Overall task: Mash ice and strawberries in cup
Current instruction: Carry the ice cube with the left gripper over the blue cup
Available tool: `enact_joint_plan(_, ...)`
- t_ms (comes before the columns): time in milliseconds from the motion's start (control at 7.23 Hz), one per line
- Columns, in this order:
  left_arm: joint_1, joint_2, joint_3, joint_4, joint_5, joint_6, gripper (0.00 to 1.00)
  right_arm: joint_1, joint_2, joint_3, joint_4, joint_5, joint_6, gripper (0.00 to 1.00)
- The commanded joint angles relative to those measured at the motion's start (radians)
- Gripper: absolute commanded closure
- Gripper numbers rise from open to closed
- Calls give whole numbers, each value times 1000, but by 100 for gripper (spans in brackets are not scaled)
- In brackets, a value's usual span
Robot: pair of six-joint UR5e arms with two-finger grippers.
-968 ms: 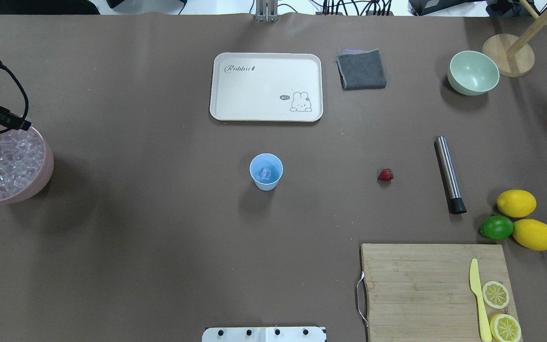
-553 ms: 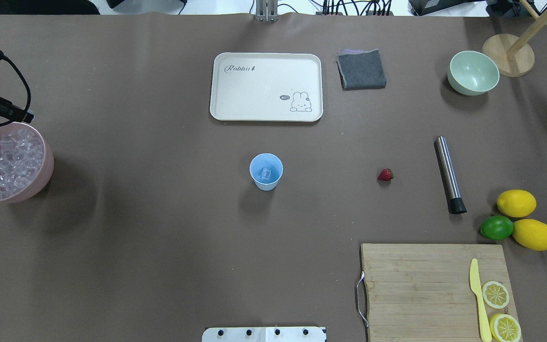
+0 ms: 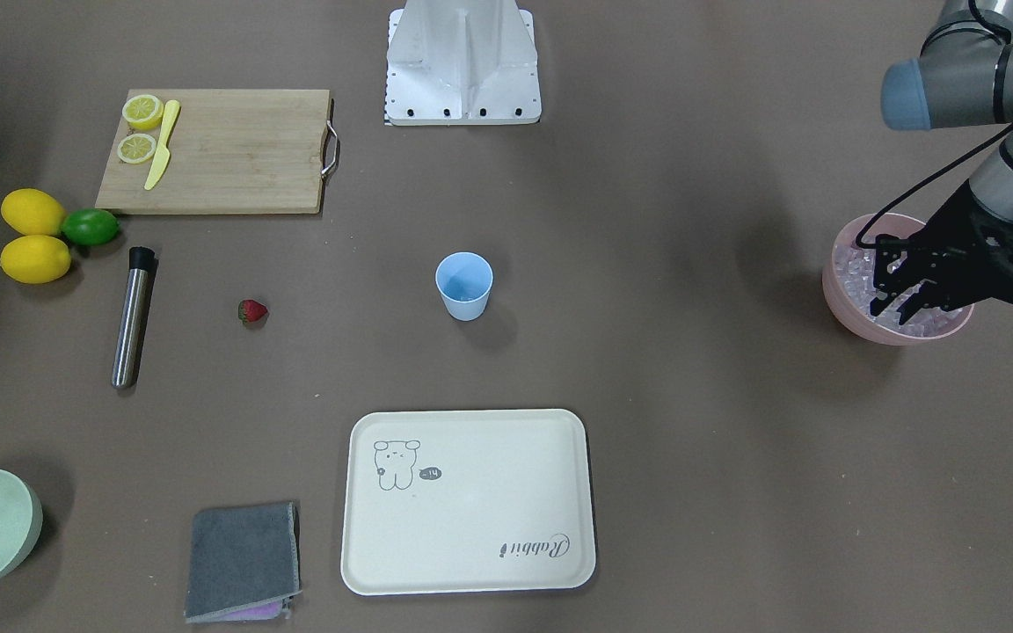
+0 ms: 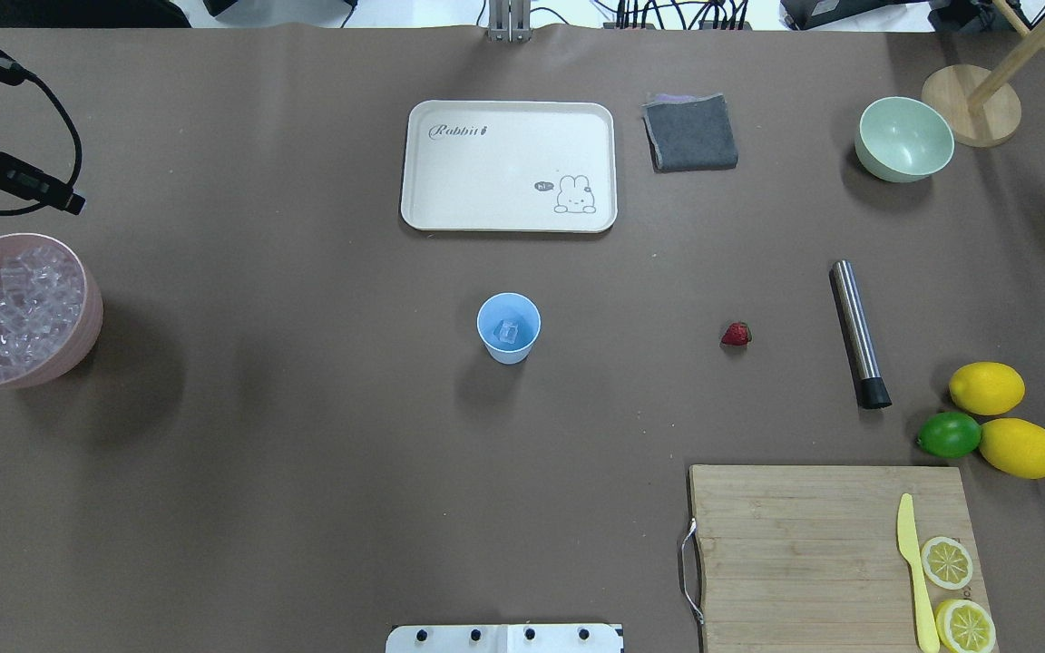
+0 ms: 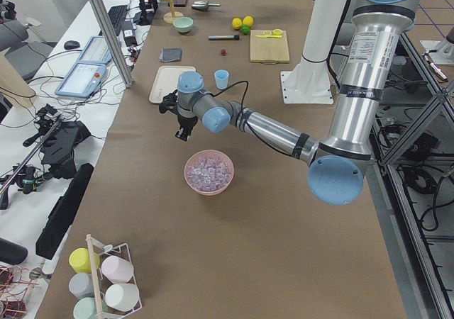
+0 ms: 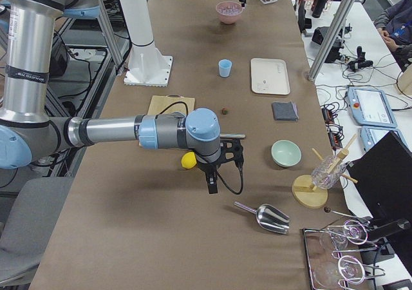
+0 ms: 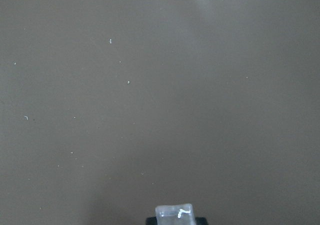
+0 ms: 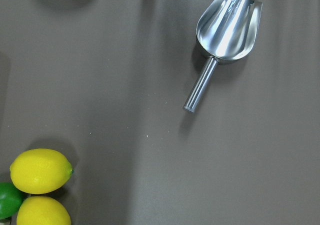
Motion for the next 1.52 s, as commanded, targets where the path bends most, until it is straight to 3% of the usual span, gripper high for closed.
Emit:
enact_joint_plan(0, 7, -75, -1, 64, -2, -70, 100, 0, 2, 1, 0, -3, 0, 0)
enact_joint_plan(553, 175, -255, -9, 63, 20, -531, 100, 0, 2, 1, 0, 0, 1, 0)
enact_joint_plan(1383, 568, -490, 15, 59, 437, -1033, 100, 0, 4, 1, 0, 2, 0, 0)
